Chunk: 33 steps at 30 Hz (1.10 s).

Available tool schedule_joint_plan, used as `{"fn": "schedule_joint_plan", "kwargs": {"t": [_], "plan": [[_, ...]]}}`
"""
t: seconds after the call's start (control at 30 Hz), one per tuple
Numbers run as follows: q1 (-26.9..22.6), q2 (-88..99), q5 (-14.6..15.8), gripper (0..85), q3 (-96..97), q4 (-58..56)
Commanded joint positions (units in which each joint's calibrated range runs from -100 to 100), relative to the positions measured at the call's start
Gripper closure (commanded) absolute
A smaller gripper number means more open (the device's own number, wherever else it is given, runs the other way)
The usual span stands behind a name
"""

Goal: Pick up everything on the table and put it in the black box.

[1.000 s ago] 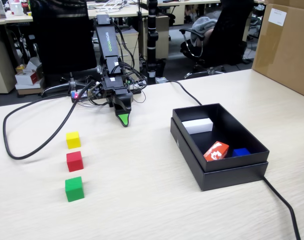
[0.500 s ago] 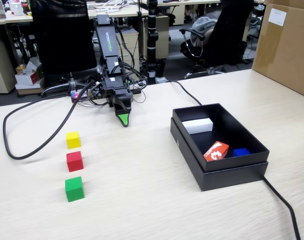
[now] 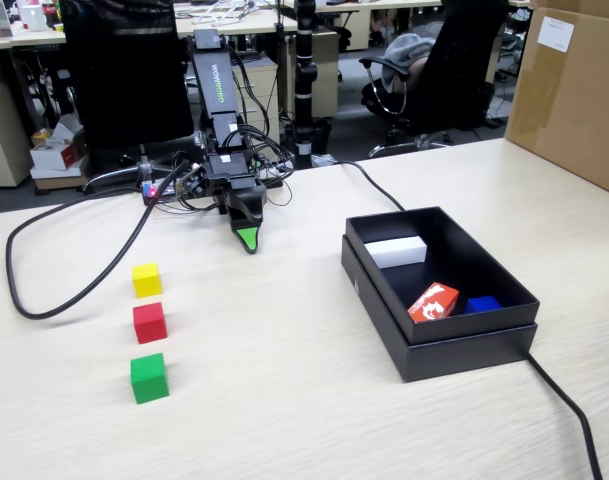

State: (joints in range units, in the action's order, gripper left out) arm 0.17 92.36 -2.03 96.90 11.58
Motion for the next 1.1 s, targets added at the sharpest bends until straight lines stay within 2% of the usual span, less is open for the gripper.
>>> {"fn": "schedule_joint_plan", "kwargs": {"t": [0.0, 0.17, 0.47, 0.67, 0.8, 1.07], "plan": [[0.0, -1.31, -0.2, 37.8, -0.16, -0.82], [0.44, -1.89, 0.0, 37.6, -2.79, -4.62], [0.59, 2.82, 4.74, 37.6, -32.53, -49.72], [0.93, 5.8, 4.69, 37.8, -49.75, -72.01], [3.66, 5.34, 2.59, 37.9, -57.28, -82.81], [12.45, 2.36, -4.15, 38.6, -62.99, -85.4]]}}
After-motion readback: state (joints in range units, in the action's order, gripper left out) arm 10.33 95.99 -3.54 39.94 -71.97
